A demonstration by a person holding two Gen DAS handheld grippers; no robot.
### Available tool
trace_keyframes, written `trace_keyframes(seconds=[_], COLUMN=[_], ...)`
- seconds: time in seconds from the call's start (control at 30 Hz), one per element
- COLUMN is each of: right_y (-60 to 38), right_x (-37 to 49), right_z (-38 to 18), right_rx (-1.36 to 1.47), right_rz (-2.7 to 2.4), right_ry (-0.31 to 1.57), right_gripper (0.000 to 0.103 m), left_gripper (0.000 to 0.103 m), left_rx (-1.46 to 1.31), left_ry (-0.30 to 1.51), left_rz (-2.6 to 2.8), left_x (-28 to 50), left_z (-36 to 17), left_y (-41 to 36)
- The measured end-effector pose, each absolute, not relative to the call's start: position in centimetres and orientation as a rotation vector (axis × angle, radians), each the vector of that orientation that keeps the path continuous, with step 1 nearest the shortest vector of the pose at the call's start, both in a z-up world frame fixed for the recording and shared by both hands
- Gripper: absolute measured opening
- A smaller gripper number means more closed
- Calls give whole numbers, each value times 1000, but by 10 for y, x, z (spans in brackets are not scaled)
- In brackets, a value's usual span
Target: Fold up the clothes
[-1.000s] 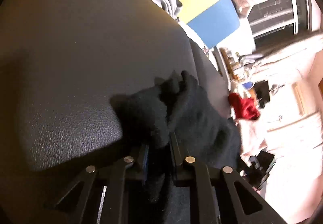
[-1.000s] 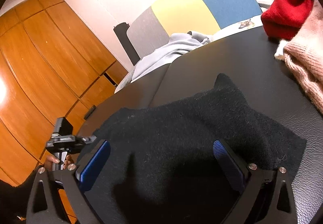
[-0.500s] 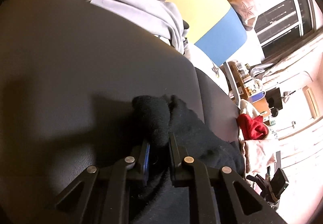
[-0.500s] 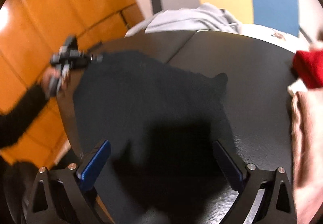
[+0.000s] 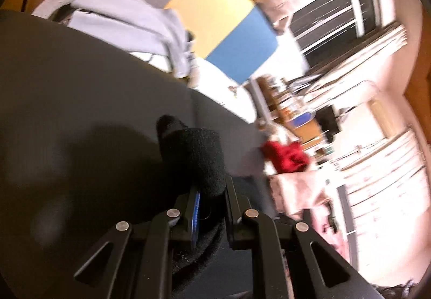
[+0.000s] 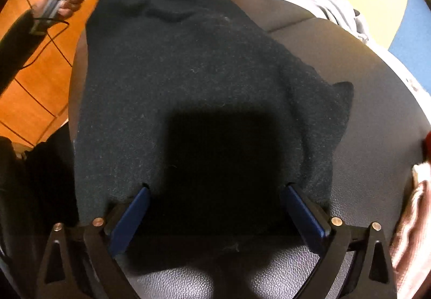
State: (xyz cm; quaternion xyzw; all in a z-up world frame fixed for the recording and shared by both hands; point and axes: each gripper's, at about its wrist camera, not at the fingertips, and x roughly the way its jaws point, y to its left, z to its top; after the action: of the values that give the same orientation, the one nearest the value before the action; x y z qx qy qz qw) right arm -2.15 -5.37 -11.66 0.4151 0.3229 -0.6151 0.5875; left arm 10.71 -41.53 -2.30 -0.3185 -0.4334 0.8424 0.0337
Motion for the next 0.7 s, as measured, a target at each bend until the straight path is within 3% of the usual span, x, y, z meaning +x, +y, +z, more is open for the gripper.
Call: trace_keyframes(seconds=[0.43, 0.7], right_y=[-17, -10], right_x=[-27, -30], right_z=[-126, -125], right_rx=[873, 869], right_rz=[-1563, -1567], right_ry=[518, 409], right_gripper=[103, 103], left_gripper=[13, 13], left_rx=[-840, -1109], left_ry=[-1370, -1270], left_rz=[2442, 2404], left_x=[34, -20], left_z=[14, -38], left_y=[-300, -220])
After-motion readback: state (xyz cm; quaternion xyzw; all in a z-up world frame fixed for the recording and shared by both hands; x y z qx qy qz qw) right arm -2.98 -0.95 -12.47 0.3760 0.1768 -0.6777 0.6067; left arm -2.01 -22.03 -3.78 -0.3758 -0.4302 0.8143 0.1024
